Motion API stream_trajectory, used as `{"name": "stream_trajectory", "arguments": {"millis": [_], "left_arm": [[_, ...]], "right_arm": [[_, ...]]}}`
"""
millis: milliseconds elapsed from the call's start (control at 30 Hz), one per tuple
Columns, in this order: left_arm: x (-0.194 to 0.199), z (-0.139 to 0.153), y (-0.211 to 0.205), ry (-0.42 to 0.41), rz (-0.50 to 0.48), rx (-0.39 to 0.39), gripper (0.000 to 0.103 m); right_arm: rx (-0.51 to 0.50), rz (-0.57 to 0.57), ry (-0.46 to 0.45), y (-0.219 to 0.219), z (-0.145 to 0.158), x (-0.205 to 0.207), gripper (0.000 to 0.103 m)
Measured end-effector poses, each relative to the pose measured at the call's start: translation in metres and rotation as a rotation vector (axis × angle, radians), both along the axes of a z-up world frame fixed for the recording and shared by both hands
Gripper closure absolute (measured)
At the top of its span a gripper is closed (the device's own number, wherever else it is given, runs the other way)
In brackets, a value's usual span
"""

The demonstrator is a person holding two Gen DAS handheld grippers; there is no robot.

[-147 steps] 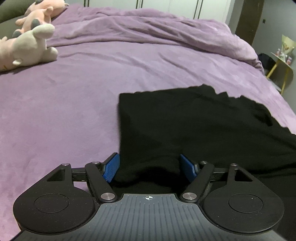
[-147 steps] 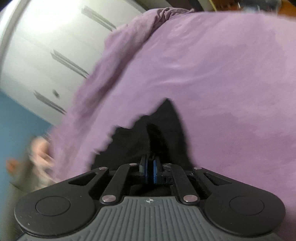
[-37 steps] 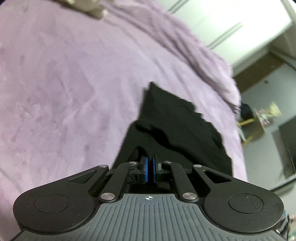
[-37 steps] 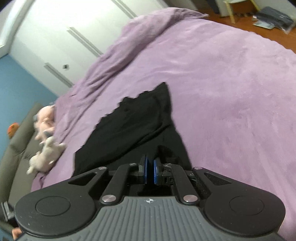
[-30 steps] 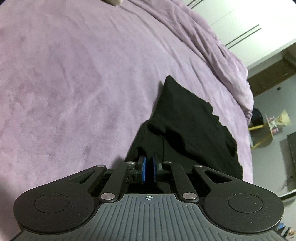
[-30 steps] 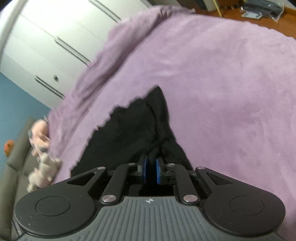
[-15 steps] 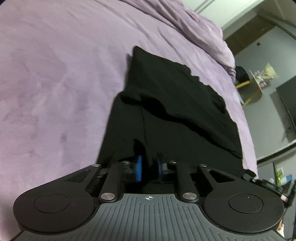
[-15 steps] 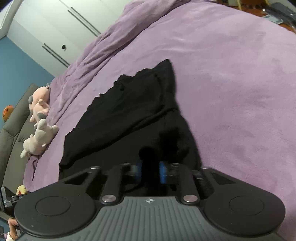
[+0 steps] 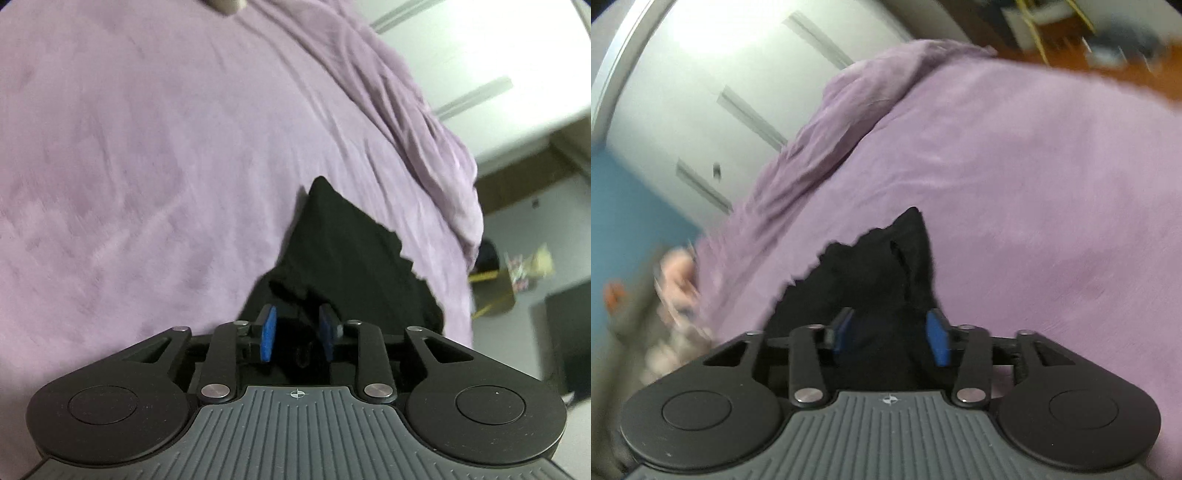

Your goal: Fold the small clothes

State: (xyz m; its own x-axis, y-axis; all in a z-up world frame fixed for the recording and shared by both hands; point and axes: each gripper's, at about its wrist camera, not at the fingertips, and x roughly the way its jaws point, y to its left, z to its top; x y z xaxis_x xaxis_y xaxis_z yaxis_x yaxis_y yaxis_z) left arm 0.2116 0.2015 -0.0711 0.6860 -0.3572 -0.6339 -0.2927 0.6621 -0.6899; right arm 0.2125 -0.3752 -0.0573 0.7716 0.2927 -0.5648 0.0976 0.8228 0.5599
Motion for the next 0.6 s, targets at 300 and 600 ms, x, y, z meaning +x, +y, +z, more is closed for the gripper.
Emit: {"name": "stream_trajectory", "arguments": {"millis": [300,600], "left_arm": [[-0.009,0.002,-0.028,-0.071,-0.271,0.250,0.041],[0.006,0.000,-0.061,-0.135,-0.383,0.457,0.030]], "right_arm": [[-0.378,0.185,-0.007,0.047,-0.002,0.007,0.040],[-0.512,0.222,-0.013,0.075,-0.006,0.016,0.098]]}}
